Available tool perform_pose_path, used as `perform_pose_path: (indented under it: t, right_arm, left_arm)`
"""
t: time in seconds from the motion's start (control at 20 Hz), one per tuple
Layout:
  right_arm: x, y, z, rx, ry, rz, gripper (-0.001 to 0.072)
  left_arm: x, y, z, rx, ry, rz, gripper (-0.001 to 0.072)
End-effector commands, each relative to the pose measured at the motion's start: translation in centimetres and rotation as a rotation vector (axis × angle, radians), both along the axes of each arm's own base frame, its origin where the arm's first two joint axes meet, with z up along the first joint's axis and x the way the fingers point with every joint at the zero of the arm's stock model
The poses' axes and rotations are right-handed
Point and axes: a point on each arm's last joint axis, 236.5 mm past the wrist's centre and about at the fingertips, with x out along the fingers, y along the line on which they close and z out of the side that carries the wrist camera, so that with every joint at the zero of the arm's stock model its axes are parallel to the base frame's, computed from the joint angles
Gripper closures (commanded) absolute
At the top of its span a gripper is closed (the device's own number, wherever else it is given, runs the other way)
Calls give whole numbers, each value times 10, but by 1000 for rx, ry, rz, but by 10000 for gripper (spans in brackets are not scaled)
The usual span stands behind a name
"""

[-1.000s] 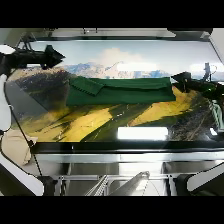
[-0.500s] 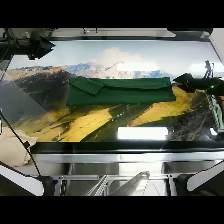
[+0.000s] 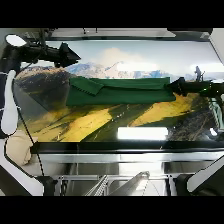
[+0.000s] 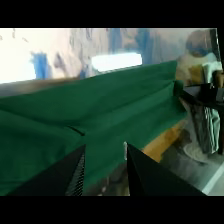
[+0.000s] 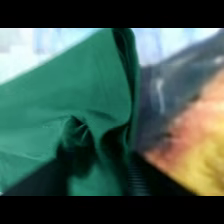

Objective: Fold the shirts.

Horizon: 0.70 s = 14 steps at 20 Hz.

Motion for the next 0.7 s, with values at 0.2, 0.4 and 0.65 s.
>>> perform_pose_path:
  t: [0.2, 0.4, 0.65]
  right_arm:
    - [10, 42, 37, 35, -66, 126, 698]
    - [19, 53, 105, 77, -153, 157, 698]
    - [4, 99, 202, 108, -281, 245, 698]
  left_arm:
    - [-19, -69, -55, 11, 71, -136, 672]
    - [-8, -105, -79, 31, -2, -143, 698]
    - [-7, -161, -143, 45, 22, -113, 700]
